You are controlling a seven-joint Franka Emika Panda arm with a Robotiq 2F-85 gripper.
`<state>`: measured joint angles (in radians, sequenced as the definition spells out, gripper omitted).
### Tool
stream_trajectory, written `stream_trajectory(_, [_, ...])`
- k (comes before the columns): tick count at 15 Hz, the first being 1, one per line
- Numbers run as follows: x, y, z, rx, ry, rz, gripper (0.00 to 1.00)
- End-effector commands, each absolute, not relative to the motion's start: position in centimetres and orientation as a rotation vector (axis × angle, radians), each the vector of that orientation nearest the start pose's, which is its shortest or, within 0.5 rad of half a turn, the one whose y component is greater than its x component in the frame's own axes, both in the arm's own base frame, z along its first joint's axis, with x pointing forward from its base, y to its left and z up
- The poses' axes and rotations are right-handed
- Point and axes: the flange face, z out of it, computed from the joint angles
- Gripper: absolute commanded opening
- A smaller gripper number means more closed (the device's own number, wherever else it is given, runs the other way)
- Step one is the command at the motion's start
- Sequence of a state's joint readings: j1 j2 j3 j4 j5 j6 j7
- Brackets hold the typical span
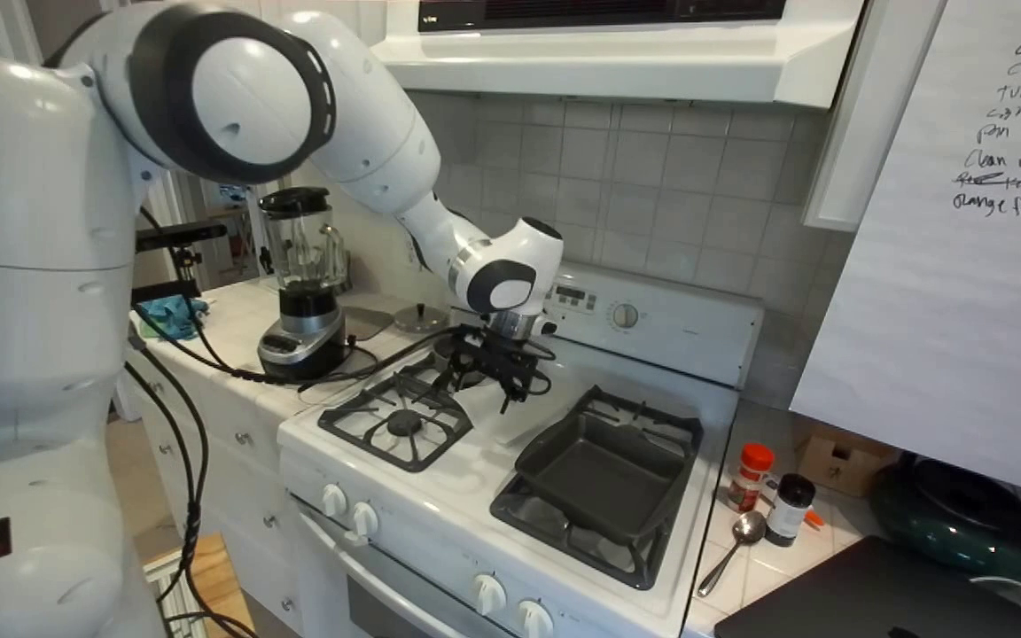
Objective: Place the paper towel inside the baking tray
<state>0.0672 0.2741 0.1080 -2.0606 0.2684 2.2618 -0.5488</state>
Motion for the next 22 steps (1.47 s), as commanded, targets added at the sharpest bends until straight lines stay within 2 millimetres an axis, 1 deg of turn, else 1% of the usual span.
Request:
stream_trajectory(1, [59.6,9.6,26.1,-2.736,-0.741,-0.031,1.00])
stream_trajectory(5, [60.9,9.6,23.7,-2.736,-0.663,-0.031,1.00])
stream_trajectory(9, [61.5,10.3,22.4,-2.758,-0.596,0.021,1.00])
stream_trajectory(11, [61.5,10.5,22.1,-2.788,-0.528,0.038,1.00])
stream_trajectory(14, [61.7,10.7,22.2,-2.807,-0.420,0.056,1.00])
stream_trajectory(18, [61.9,10.5,22.1,-2.823,-0.342,0.054,1.00])
stream_trajectory(22, [62.0,10.1,21.1,-2.847,-0.308,0.040,1.00])
